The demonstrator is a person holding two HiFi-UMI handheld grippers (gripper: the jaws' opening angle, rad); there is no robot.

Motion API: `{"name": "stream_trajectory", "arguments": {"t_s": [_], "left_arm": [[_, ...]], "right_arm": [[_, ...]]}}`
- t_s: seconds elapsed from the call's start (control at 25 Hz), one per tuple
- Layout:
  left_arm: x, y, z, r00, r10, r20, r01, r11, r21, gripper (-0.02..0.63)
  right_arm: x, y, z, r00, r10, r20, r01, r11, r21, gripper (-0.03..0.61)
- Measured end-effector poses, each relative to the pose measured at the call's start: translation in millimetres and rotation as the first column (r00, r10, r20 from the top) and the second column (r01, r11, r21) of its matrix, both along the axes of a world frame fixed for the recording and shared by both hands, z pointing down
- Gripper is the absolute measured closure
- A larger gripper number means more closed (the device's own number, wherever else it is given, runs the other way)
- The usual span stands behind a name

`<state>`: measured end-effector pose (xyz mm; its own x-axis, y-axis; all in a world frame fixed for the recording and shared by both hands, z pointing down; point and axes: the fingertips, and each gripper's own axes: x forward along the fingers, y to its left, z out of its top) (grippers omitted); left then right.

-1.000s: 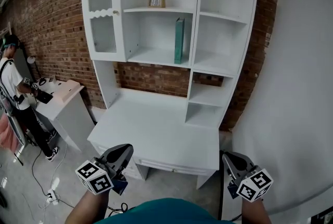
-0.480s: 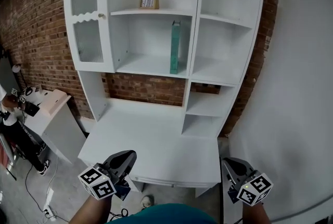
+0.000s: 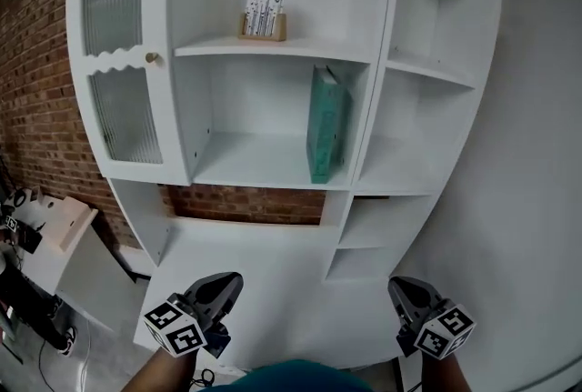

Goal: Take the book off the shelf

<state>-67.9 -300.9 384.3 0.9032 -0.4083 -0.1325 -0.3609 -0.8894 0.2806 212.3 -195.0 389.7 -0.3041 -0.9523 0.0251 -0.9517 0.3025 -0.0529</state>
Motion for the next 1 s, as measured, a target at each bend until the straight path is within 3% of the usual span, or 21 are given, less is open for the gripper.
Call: {"name": "stream_trajectory", "arguments": {"t_s": [0.28, 0.88, 1.0], "left_arm": [[16.9, -53.8, -10.6, 1.0, 0.01, 0.017, -0.01, 1.0, 0.014, 0.607], [120.2, -92.4, -95.8, 0.985, -0.171, 0.019, 0.166, 0.973, 0.162, 0.604], [142.3, -97.1, -108.7, 0.981, -0.192, 0.038, 0.182, 0.964, 0.193, 0.555]], "right_arm": [[-1.8, -65.4, -6.3, 0.999, -0.043, -0.009, 0.042, 0.999, -0.019, 0.56], [65.7, -126.5, -25.0, 0.972, -0.233, -0.034, 0.234, 0.972, 0.016, 0.56], [69.5, -127.3, -23.6, 0.965, -0.258, -0.042, 0.259, 0.966, 0.019, 0.56]]}}
